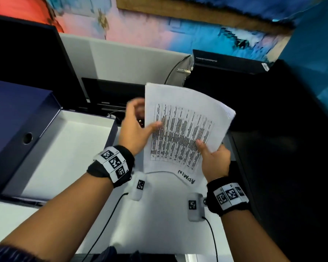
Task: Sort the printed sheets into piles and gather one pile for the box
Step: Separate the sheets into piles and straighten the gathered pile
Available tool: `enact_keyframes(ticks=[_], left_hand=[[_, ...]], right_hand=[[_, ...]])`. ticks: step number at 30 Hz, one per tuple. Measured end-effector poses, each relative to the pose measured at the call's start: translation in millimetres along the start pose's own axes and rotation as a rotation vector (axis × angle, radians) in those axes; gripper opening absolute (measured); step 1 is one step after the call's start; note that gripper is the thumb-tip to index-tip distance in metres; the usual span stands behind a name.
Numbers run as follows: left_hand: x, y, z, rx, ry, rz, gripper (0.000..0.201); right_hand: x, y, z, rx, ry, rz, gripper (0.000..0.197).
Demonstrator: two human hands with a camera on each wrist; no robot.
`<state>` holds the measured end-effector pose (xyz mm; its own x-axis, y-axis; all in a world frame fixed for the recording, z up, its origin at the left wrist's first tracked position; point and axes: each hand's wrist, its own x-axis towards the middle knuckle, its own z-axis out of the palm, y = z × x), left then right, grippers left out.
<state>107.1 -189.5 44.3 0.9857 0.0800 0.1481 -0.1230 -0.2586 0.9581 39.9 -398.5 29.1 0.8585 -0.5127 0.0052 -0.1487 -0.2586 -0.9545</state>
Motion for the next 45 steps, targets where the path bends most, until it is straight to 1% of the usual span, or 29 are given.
enact_keyframes(ticks=[1, 2, 3, 4, 5, 6, 7, 8, 9, 10, 12, 13, 15, 17, 18, 20, 22, 23, 25, 26, 28, 30, 32, 34, 37, 39, 42, 44, 45], left_hand=[[6, 13, -7, 0.092, 0.066, 0.130, 0.083], [12, 28, -12, 0.233, 0.091, 0.248, 0.092], [16, 43, -16, 0.392, 0.069, 0.343, 0.092], [20, 58, -17, 0.508, 0.008, 0.410, 0.081], [24, 68, -17, 0.538, -0.076, 0.445, 0.058], [29, 73, -17, 0.482, -0.172, 0.441, 0.034], [35, 72, -19, 0.378, -0.266, 0.396, 0.019], [40, 67, -24, 0.269, -0.321, 0.329, 0.016], [44, 61, -30, 0.200, -0.328, 0.271, 0.018], [48, 55, -37, 0.148, -0.308, 0.247, 0.020], [49, 41, -49, 0.049, -0.246, 0.190, 0.024], [50, 36, -50, 0.008, -0.214, 0.154, 0.027], [51, 25, -47, -0.056, -0.179, 0.092, 0.030], [49, 17, -41, -0.116, -0.176, 0.062, 0.028], [47, 12, -37, -0.156, -0.181, 0.042, 0.028], [40, 7, -29, -0.240, -0.149, 0.011, 0.030], [30, 3, -22, -0.294, -0.065, 0.005, 0.030], [24, -1, -17, -0.301, -0.015, 0.002, 0.025], [10, -15, -8, -0.201, 0.069, 0.000, 0.015], [3, -27, -3, -0.131, 0.088, -0.016, 0.017], [-13, -49, 8, -0.071, 0.051, -0.100, 0.017], [-22, -64, 16, -0.060, 0.012, -0.170, 0.012], [-24, -69, 19, -0.048, 0.034, -0.179, 0.006], [-23, -69, 21, -0.056, 0.066, -0.156, 0.007], [-31, -72, 30, -0.042, 0.066, -0.178, 0.001], [-36, -75, 35, -0.015, 0.065, -0.224, 0.007], [-29, -70, 33, 0.008, 0.122, -0.210, 0.006], [-21, -71, 29, 0.044, 0.184, -0.254, 0.019], [-19, -77, 29, 0.083, 0.190, -0.305, 0.027]], right_hand=[[6, -5, -1, -0.076, -0.005, -0.061, 0.025], [9, -14, -1, -0.181, -0.012, -0.177, 0.021], [10, -22, 2, -0.278, -0.020, -0.324, 0.018], [12, -29, 5, -0.369, -0.031, -0.476, 0.016], [13, -34, 8, -0.427, -0.043, -0.574, 0.016], [15, -40, 10, -0.446, -0.068, -0.590, 0.015], [19, -40, 9, -0.448, -0.093, -0.555, 0.016], [24, -38, 5, -0.469, -0.100, -0.506, 0.019], [29, -30, -2, -0.514, -0.088, -0.433, 0.024], [34, -20, -10, -0.573, -0.056, -0.364, 0.029], [40, 3, -28, -0.559, 0.041, -0.202, 0.032], [42, 11, -35, -0.428, 0.103, -0.119, 0.031], [39, 22, -41, -0.069, 0.184, 0.004, 0.034], [37, 22, -38, 0.189, 0.179, 0.048, 0.042], [36, 22, -36, 0.249, 0.161, 0.055, 0.039], [33, 10, -32, 0.292, 0.139, 0.052, 0.026], [32, 3, -33, 0.315, 0.147, 0.000, 0.022], [29, 3, -34, 0.330, 0.154, -0.018, 0.020], [22, 15, -34, 0.284, 0.168, -0.024, 0.017], [17, 27, -32, 0.250, 0.163, 0.014, 0.016], [5, 55, -27, 0.148, 0.133, 0.125, 0.023], [-2, 77, -23, 0.085, 0.113, 0.181, 0.025], [-3, 83, -24, 0.118, 0.123, 0.193, 0.023], [-4, 84, -24, 0.147, 0.130, 0.194, 0.023], [-8, 101, -21, 0.065, 0.107, 0.231, 0.027], [-9, 107, -18, 0.019, 0.092, 0.249, 0.028], [3, 93, -26, -0.021, 0.126, 0.222, 0.025], [11, 83, -34, -0.046, 0.166, 0.194, 0.023], [14, 84, -38, -0.078, 0.154, 0.190, 0.027]])
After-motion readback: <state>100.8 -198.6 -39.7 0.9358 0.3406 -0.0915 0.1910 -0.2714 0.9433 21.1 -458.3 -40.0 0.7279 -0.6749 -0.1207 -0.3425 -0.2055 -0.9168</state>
